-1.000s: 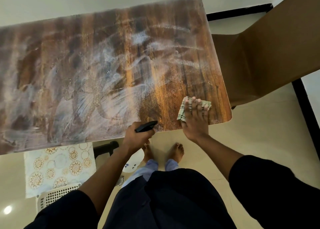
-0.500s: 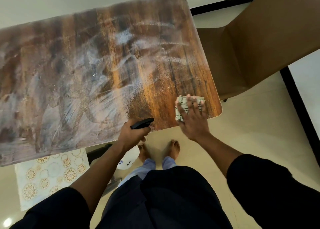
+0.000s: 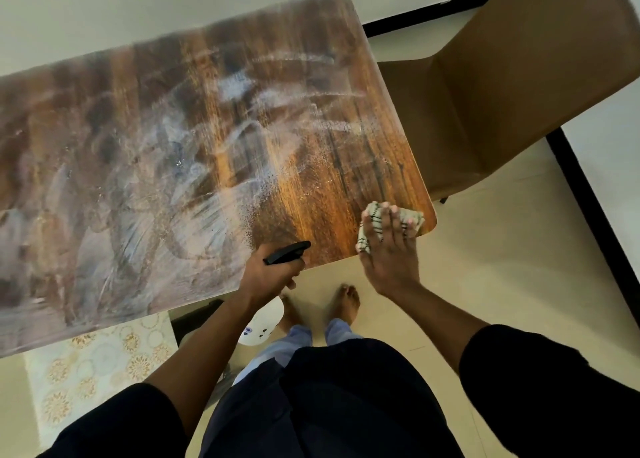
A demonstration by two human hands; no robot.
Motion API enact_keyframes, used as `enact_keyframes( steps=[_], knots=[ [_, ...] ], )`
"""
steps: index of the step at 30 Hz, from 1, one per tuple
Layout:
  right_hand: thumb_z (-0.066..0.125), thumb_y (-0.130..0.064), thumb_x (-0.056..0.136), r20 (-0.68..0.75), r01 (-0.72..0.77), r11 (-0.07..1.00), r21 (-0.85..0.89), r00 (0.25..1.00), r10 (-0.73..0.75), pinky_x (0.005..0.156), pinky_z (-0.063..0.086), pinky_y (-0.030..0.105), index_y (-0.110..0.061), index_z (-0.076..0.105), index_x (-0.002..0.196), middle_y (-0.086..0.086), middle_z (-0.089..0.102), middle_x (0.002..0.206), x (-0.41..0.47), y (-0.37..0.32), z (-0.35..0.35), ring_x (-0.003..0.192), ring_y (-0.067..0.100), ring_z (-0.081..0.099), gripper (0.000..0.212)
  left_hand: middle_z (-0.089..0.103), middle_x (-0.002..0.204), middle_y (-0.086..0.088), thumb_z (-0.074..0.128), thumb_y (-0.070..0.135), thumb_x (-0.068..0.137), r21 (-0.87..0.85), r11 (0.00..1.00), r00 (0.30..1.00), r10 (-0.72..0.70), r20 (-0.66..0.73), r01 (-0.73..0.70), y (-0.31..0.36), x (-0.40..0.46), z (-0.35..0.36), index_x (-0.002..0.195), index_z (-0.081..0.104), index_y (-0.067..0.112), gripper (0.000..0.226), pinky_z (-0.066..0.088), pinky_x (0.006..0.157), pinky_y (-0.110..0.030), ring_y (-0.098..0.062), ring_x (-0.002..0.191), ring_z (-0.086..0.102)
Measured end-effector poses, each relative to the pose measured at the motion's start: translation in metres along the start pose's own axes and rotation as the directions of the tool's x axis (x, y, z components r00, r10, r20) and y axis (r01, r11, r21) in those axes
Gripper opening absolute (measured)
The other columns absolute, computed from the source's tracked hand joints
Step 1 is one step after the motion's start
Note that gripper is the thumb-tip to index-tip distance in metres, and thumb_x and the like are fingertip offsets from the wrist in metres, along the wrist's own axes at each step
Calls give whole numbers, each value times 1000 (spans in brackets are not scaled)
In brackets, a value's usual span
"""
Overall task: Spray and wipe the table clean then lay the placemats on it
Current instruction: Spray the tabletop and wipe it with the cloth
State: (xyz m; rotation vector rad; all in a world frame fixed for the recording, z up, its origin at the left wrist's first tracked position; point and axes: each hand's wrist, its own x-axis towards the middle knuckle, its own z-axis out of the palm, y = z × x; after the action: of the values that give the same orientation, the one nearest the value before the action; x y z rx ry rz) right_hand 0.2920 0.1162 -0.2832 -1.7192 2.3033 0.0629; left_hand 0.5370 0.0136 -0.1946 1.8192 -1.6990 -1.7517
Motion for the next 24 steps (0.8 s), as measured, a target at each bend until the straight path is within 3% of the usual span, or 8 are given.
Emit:
enact_keyframes(
  steps=[3, 8, 11, 13, 18, 20, 24],
  knots=[
    [47, -53, 100, 12, 163, 986, 21, 987, -163, 126, 4, 60, -18, 2, 166, 17, -7, 172, 1, -53, 6, 160, 35, -5, 87, 78, 79, -10, 73, 37, 73, -13, 1000, 999, -17, -42, 17, -6, -2, -7, 111, 79, 18, 43, 49, 49, -28, -26, 62, 76],
    [16, -63, 104, 121, 320, 947, -24, 941, -315, 121, 11, 62, -13, -9, 164, 8, -24, 170, 27, -89, -2, 160, 31, -7, 83, 78, 78, -8, 74, 39, 77, -20, 1000, 996, 2, -85, -4, -17, -10, -23, 117, 79, 18, 46, 48, 49, -25, -26, 62, 76],
    [15, -70, 102, 91, 368, 926, -82, 928, -360, 123, 5, 65, -18, 2, 166, 7, -16, 173, 48, -67, -10, 159, 32, -12, 84, 77, 79, -10, 75, 39, 77, -52, 999, 993, -2, -115, -4, -22, -13, -31, 116, 79, 17, 45, 47, 47, -22, -27, 62, 76],
    [19, -71, 101, 47, 284, 955, -87, 959, -281, 124, 2, 64, -19, 10, 166, 9, -6, 174, 60, -46, -13, 159, 35, -10, 84, 77, 80, -9, 77, 36, 80, -59, 998, 990, -21, -143, 13, -28, -13, -36, 115, 80, 18, 40, 47, 46, -21, -28, 63, 76],
    [16, -73, 99, 16, -96, 995, 19, 995, 96, 126, 3, 59, -22, 4, 166, 9, -8, 174, 83, -21, -14, 159, 34, -10, 86, 74, 79, -20, 75, 37, 79, -65, 998, 985, -25, -170, 14, -38, -14, -49, 94, 79, 18, 25, 46, 49, -28, -39, 69, 73],
    [20, -71, 99, 8, -135, 990, 42, 991, 134, 127, 7, 58, -22, 4, 166, 12, -7, 173, 83, -34, -11, 159, 35, -7, 85, 75, 79, -21, 75, 37, 78, -97, 995, 984, -39, -173, 23, -41, -13, -56, 97, 79, 18, 27, 46, 48, -27, -40, 68, 73],
    [29, -63, 102, -4, -126, 990, 67, 992, 126, 126, 10, 59, -22, 4, 166, 14, -7, 173, 78, -83, -4, 159, 38, -7, 80, 75, 83, -24, 78, 32, 81, -152, 988, 986, -63, -155, 39, -47, -14, -72, 106, 78, 12, 32, 46, 44, -22, -27, 58, 73]
  ],
)
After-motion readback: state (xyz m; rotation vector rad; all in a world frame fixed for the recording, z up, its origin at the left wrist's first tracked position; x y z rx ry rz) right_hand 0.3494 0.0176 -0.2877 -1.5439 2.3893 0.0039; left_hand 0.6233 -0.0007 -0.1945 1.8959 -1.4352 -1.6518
